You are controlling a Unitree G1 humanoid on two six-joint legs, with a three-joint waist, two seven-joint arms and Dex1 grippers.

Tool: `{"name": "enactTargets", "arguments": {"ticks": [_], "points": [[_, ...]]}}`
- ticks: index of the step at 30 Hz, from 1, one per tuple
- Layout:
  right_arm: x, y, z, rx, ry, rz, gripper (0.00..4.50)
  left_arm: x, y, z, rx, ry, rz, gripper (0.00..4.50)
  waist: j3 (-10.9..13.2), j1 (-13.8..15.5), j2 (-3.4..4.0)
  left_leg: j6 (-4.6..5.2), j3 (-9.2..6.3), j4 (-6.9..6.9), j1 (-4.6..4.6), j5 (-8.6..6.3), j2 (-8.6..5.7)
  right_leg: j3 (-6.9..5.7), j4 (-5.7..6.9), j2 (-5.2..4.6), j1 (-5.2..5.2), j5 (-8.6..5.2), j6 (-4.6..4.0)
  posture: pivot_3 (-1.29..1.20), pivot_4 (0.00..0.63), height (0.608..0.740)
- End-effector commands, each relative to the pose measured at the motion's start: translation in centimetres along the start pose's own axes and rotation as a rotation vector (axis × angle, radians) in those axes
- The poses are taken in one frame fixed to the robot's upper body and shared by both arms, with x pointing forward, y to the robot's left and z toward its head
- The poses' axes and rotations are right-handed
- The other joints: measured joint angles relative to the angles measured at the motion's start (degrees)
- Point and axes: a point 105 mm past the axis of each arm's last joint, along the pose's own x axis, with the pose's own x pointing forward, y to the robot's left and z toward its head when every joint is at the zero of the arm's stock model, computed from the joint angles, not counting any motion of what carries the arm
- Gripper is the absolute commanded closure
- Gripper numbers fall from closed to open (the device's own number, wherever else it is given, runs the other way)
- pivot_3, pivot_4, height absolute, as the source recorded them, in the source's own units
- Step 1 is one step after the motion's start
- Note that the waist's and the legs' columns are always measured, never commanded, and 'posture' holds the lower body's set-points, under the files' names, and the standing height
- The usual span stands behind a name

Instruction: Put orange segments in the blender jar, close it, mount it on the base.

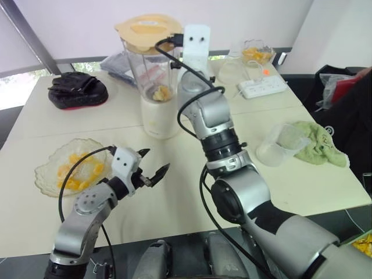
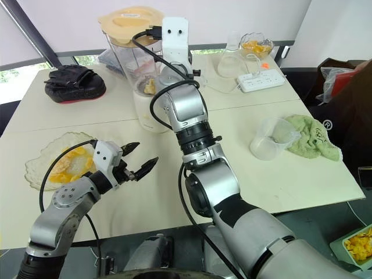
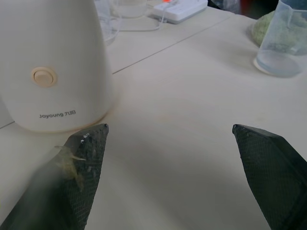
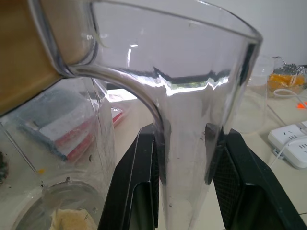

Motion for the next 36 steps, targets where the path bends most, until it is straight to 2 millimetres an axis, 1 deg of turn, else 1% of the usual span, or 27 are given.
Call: {"name": "enactTargets", "arguments": {"ticks": [1,2,3,6,11,15,23,26,31,36], "points": [[-0.3,0.3,0.3,0.000,-0.014,0.011,3.57,0.0,-0.2,0.9,0.027,-0.027,-0.009,0.19,0.0,0.0,0.00,0.00,0.00,0.00,0.00,0.00,0.00,0.00,0.00,0.00,0.00,0.00,0.00,0.00,0.150,0.740],[-0.3,0.3,0.3,0.000,-0.013,0.012,2.55,0.0,-0.2,0.9,0.028,-0.027,-0.009,0.14,0.0,0.0,-0.01,0.00,0.00,0.00,0.00,0.00,0.00,0.00,0.00,0.00,0.00,0.00,0.00,0.00,0.150,0.740],[-0.3,0.3,0.3,-0.001,-0.013,0.013,2.18,0.0,-0.2,0.9,0.028,-0.027,-0.009,0.14,0.0,0.0,-0.01,0.00,0.00,0.00,0.00,0.00,0.00,0.00,0.00,0.00,0.00,0.00,0.00,0.00,0.150,0.740],[-0.3,0.3,0.3,-0.010,-0.015,0.015,0.70,0.1,-0.3,0.9,0.028,-0.029,-0.008,0.14,0.0,-0.2,-0.01,0.00,0.01,0.00,0.00,0.00,0.00,0.00,0.01,0.01,-0.01,0.00,0.00,0.00,0.150,0.740],[-0.2,0.3,0.3,-0.019,-0.020,0.020,0.70,0.2,-0.3,0.9,0.026,-0.032,-0.007,0.14,0.0,-0.3,-0.01,0.00,0.00,-0.01,0.00,0.00,0.01,0.00,0.01,0.01,-0.02,0.00,0.00,0.00,0.150,0.740],[-0.2,0.2,-0.2,-0.029,-0.008,0.023,0.70,0.2,-0.3,1.0,0.025,-0.034,-0.008,0.14,0.0,-0.3,-0.01,0.00,0.00,0.00,0.01,0.00,0.01,0.00,0.01,0.01,-0.02,0.00,0.00,0.00,0.150,0.740],[-0.4,-0.1,-3.2,-0.056,0.091,0.080,0.70,0.2,-0.3,1.0,0.026,-0.037,-0.006,0.14,0.0,-0.2,-0.01,0.00,0.01,0.01,0.00,0.00,0.01,0.00,0.01,0.01,-0.01,0.00,0.00,0.00,0.150,0.740],[-0.3,-1.1,-4.2,-0.085,0.096,0.062,0.70,0.3,-0.2,1.1,0.029,-0.038,-0.007,0.14,0.0,-0.2,-0.01,0.00,0.00,0.00,0.01,0.00,0.01,0.00,0.01,0.01,-0.01,0.00,0.00,0.00,0.150,0.740],[0.1,-2.1,-3.7,-0.091,0.070,0.041,0.70,0.5,-0.3,1.1,0.028,-0.038,-0.017,0.14,0.0,-0.1,-0.01,0.00,0.01,0.02,0.01,0.00,0.00,0.00,0.01,0.01,0.00,0.00,0.00,0.00,0.150,0.740],[0.6,-3.0,-2.5,-0.103,0.014,0.022,0.70,0.7,-0.5,1.1,0.030,-0.041,-0.028,0.14,0.0,0.1,-0.02,0.00,0.01,0.03,0.00,0.00,-0.01,0.00,0.01,-0.01,0.00,0.00,0.00,0.00,0.150,0.740]]}}
